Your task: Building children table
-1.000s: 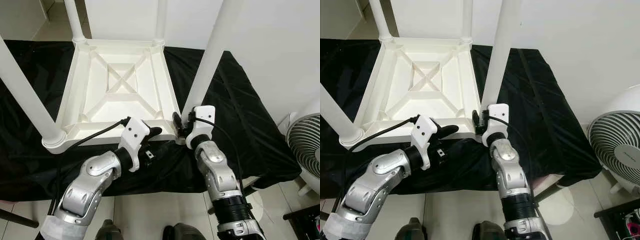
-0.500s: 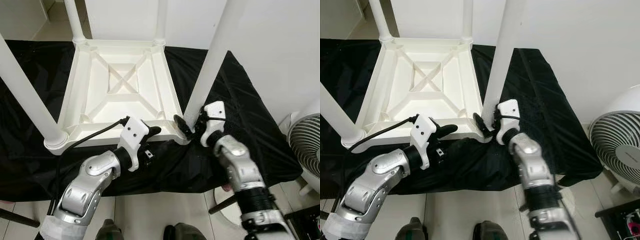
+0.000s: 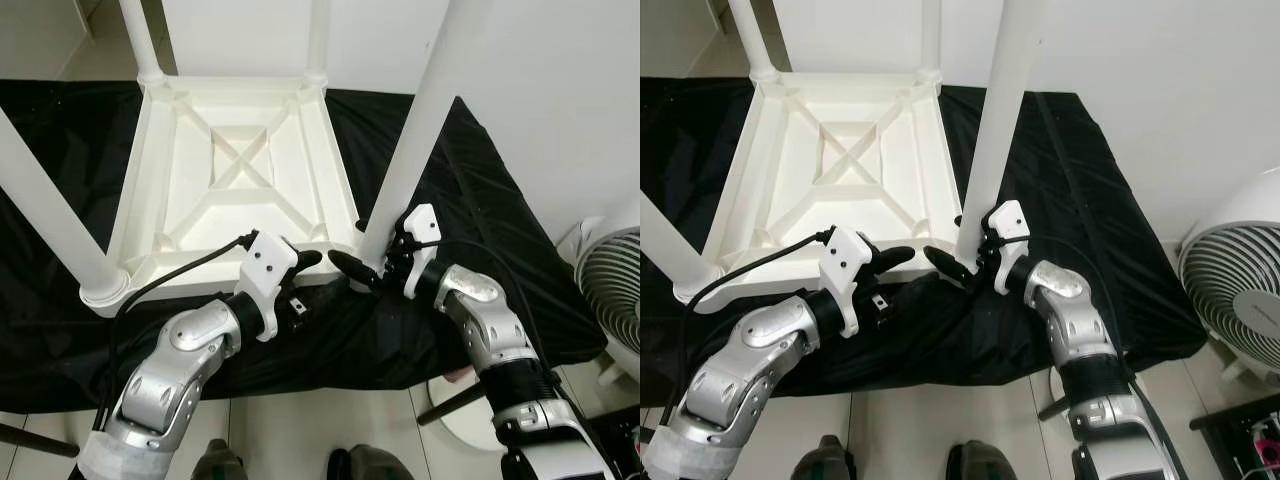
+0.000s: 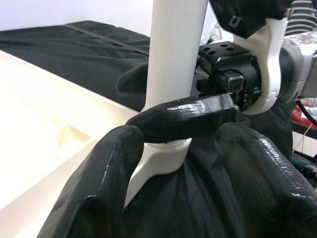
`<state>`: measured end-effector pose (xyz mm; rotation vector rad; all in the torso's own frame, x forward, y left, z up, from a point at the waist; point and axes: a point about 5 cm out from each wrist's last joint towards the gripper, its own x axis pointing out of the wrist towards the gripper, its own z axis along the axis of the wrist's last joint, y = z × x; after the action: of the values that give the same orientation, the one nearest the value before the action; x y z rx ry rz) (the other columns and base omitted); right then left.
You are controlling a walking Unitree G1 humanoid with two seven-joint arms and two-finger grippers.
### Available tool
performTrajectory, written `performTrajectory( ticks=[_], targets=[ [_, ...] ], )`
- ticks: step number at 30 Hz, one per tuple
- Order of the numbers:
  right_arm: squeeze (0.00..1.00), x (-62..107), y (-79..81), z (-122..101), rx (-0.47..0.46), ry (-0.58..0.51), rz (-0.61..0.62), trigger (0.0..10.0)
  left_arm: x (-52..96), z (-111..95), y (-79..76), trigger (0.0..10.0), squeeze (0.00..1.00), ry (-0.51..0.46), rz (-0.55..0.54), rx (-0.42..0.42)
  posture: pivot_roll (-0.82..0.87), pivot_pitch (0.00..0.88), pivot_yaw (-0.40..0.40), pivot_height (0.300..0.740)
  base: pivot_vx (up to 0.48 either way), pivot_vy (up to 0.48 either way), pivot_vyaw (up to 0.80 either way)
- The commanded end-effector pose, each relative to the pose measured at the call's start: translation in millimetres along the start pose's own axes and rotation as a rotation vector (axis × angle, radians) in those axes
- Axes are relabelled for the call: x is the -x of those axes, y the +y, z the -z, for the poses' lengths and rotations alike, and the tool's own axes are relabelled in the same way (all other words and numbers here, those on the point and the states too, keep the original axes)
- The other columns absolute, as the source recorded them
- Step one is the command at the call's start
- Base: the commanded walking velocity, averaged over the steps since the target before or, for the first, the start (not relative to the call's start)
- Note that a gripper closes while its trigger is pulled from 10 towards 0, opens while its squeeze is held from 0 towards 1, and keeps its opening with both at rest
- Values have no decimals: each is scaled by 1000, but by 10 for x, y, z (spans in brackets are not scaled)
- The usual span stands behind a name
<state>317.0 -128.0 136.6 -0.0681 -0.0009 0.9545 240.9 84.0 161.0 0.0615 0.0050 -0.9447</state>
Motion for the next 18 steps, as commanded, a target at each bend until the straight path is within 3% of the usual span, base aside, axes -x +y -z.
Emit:
performTrajectory(
  ticks=[1,11,18],
  targets=[
    [0,-19,-1,-1,-1,-3,-43,0,-10,3,7,10000,0,12,0,-1,23,36,-28,740,0,0,0],
    [0,73,-67,39,-2,-5,-45,0,56,46,-43,10000,0,33,6,6,31,35,-34,740,0,0,0],
    [0,66,-45,19,-27,-65,38,0,99,77,-41,10000,0,49,-3,1,29,37,-39,740,0,0,0]
  ],
)
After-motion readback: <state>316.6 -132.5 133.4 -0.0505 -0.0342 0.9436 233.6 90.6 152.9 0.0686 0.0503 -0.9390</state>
